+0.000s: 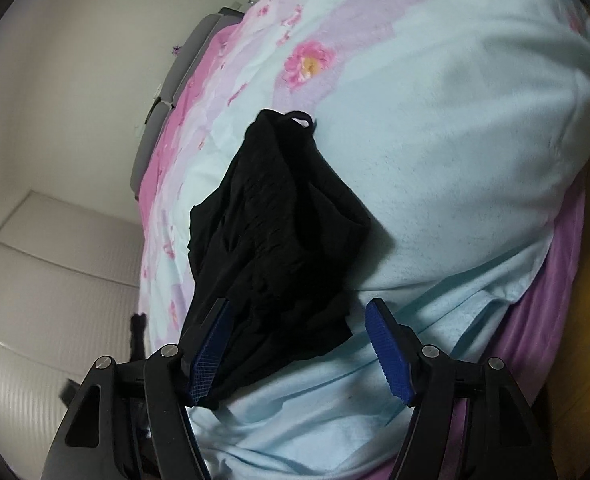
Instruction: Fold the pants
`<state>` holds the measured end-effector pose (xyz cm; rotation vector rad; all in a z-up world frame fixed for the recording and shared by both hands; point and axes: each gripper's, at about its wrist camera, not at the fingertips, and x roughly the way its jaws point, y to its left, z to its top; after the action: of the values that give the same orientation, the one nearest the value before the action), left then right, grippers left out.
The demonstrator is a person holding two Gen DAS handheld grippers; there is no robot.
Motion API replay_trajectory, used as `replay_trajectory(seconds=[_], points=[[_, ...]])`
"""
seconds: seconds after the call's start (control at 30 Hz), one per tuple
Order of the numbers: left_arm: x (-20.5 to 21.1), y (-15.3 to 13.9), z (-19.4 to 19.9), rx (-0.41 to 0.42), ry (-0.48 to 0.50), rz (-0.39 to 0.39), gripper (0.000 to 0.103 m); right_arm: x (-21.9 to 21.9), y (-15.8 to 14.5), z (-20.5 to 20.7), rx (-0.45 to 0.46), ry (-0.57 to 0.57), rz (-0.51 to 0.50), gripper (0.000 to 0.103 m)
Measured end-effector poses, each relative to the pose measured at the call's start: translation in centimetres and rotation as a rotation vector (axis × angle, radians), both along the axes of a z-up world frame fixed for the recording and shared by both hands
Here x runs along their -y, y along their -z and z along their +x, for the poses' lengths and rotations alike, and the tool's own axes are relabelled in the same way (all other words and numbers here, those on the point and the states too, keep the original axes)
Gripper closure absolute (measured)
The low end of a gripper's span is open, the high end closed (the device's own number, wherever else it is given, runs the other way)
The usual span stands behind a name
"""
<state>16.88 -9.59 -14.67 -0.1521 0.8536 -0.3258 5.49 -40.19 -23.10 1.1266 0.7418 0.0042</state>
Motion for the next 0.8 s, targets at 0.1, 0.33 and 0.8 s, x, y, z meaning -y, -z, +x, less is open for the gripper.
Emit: replay_trajectory(seconds=[0.1, 0.33, 0.8], points=[[0.2, 0.7, 0.0, -0.017, -0.004, -0.016, 0.014, 0.1, 0.8, 0.4, 0.004, 0.009, 0.044, 0.033], [0.8, 1.3, 0.6, -0.069, -0.009, -0.094, 0.014, -0.6, 1.3, 2.1, 0.028, -0.013, 0.092, 0.032], [0.8, 2.2, 0.4, -0.192, -0.057, -0.311, 0.025, -1.7, 0.2, 2.1, 0.134, -0.041, 0.089, 0.032]])
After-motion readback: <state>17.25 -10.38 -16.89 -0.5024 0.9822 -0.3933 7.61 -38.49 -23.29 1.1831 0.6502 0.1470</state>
